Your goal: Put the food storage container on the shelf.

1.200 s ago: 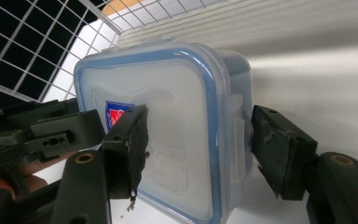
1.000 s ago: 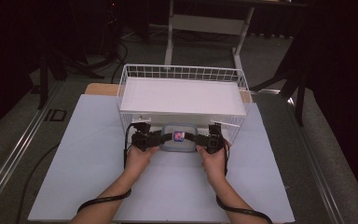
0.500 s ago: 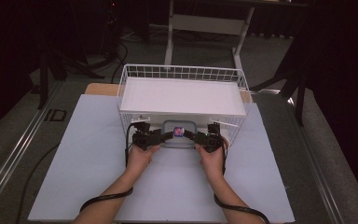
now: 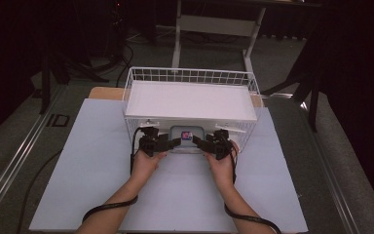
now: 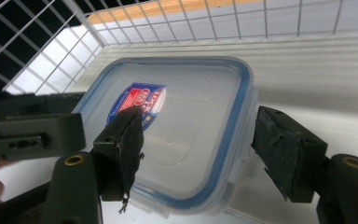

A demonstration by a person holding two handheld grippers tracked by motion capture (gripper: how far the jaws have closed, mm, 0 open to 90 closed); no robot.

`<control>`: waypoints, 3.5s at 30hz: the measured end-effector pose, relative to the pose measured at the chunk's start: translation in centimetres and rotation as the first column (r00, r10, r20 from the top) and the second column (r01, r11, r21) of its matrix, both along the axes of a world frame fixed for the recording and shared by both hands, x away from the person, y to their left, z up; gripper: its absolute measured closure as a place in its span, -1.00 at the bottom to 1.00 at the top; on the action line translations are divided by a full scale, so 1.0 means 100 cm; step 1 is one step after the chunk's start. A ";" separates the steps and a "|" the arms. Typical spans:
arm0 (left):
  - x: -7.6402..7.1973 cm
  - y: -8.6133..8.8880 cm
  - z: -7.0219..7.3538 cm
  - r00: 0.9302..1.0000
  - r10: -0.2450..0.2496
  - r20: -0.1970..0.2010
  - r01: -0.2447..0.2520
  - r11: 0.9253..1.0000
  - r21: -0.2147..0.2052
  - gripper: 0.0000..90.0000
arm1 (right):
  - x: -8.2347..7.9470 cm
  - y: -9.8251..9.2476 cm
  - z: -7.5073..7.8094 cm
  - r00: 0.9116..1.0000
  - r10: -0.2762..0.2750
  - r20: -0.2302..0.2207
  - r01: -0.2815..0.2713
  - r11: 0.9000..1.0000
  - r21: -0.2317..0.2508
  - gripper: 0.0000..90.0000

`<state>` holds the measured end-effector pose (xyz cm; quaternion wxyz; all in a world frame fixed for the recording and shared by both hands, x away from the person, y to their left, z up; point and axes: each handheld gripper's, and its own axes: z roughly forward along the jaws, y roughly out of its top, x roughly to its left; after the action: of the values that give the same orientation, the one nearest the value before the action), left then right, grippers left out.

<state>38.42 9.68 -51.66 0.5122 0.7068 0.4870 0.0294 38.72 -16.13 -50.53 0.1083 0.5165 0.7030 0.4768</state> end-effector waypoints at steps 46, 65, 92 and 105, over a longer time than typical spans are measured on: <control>-0.104 0.030 -0.001 0.976 -0.021 0.217 -0.002 0.995 0.104 -0.99 | -0.018 0.043 -0.016 0.990 0.143 -0.007 -0.143 0.984 -0.105 1.00; -0.108 0.026 0.001 0.969 -0.049 0.243 0.019 0.992 0.124 -0.99 | 0.000 0.052 -0.018 0.994 0.111 -0.004 -0.111 0.987 -0.115 1.00; -0.111 0.024 0.022 0.951 -0.091 0.295 0.059 0.992 0.116 -0.99 | -0.031 0.037 0.004 0.981 0.184 0.062 -0.174 0.975 -0.139 0.53; -0.118 0.023 0.031 0.931 -0.181 0.317 0.133 0.977 0.167 -0.99 | -0.076 0.019 0.011 0.951 0.284 0.126 -0.257 0.947 -0.194 -0.69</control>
<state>26.61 11.97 -48.53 0.5352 0.7635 0.3329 0.1410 31.17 -14.26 -49.45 0.1400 0.3656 0.7961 0.4614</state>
